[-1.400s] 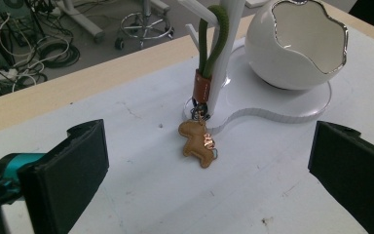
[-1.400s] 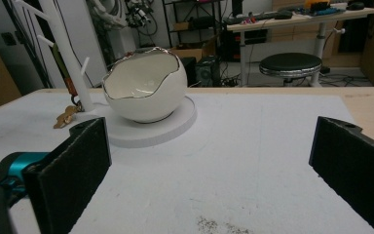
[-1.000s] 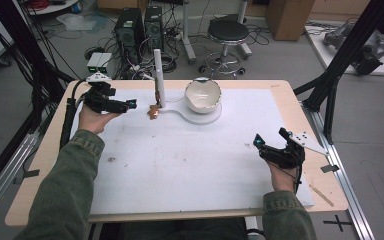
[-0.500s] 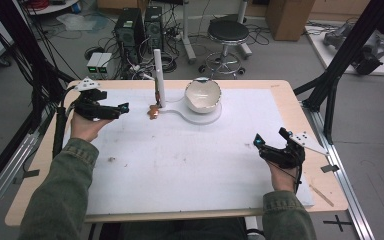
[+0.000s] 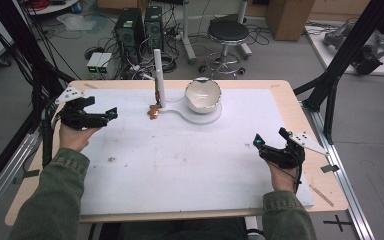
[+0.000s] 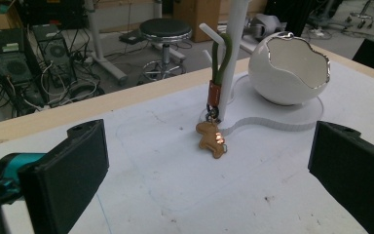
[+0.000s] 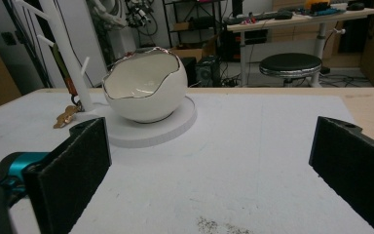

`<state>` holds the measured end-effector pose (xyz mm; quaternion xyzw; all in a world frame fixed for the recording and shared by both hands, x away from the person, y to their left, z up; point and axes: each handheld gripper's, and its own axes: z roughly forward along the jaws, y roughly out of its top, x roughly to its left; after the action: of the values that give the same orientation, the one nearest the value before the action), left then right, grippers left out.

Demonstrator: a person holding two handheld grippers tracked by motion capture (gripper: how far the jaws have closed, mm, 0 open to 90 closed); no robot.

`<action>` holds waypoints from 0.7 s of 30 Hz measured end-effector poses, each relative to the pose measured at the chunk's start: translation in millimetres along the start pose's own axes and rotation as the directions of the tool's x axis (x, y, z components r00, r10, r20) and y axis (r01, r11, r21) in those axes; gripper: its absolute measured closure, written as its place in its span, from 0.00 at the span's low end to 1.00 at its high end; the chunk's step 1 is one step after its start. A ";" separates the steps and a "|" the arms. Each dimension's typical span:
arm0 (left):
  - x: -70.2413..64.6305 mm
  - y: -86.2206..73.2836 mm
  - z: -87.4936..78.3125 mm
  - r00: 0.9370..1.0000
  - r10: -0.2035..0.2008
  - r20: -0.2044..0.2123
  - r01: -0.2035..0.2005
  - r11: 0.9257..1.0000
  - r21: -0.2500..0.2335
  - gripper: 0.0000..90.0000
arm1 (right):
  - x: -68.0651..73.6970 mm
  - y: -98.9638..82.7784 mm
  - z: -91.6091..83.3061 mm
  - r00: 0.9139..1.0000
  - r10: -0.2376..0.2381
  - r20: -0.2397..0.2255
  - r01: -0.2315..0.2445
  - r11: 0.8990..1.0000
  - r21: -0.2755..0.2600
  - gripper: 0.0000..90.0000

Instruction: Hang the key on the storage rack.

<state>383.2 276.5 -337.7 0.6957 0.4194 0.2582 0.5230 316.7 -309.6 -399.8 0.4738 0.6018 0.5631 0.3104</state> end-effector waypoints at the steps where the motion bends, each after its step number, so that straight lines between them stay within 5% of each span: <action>1: -0.3 -1.9 -1.4 1.000 -0.001 -0.001 0.001 1.000 0.005 0.02 | -0.1 0.0 0.0 1.000 0.002 0.001 -0.002 1.000 -0.001 0.01; 10: -4.3 -18.5 -13.8 0.999 0.016 -0.040 -0.017 1.000 -0.019 0.02 | -0.5 0.1 0.2 1.000 -0.001 0.003 0.001 1.000 -0.003 0.01; 21: 0.9 -33.4 -29.8 0.998 -0.016 -0.061 0.012 0.998 -0.059 0.02 | -0.4 0.0 0.2 1.000 0.001 -0.002 -0.001 1.000 0.000 0.01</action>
<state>349.4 295.8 -359.8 0.6688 0.4324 0.2879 0.5318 317.0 -309.9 -399.9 0.4734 0.6020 0.5637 0.3094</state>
